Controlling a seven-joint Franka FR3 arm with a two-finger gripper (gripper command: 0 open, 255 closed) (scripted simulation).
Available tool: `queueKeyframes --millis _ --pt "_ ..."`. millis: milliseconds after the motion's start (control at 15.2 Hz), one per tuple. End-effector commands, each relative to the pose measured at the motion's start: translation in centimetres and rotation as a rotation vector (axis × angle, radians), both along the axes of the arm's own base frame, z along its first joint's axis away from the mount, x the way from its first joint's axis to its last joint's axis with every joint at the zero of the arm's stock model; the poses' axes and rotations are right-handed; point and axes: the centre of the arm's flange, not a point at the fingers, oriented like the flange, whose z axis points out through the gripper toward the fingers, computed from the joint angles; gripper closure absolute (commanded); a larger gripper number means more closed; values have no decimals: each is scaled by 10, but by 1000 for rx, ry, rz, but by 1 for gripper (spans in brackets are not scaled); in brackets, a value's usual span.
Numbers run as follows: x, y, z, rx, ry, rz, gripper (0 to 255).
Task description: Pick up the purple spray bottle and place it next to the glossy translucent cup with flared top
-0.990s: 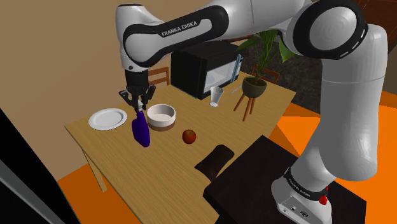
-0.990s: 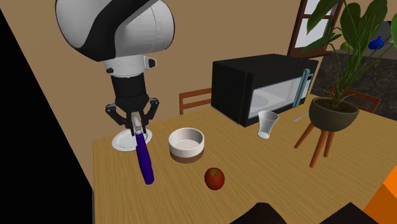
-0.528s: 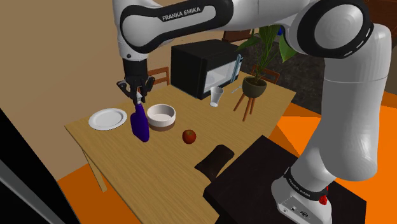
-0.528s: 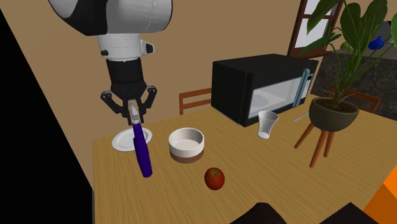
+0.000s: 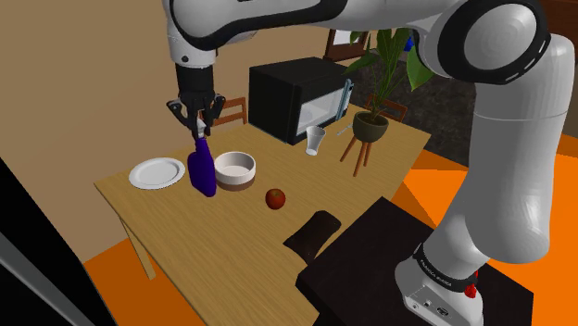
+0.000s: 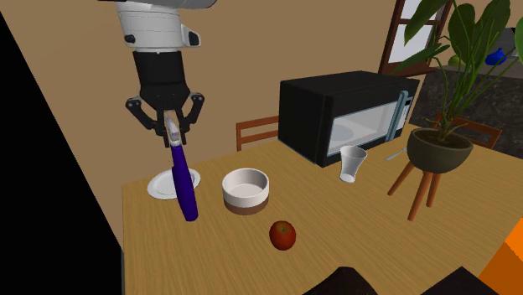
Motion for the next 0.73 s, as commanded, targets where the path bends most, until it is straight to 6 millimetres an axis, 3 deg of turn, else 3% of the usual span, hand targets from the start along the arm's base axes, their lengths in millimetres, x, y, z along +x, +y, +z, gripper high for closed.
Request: queueKeyframes --millis 0,660 --pt "0 0 10 0 0 0 255" --pt "0 0 63 0 0 0 255"
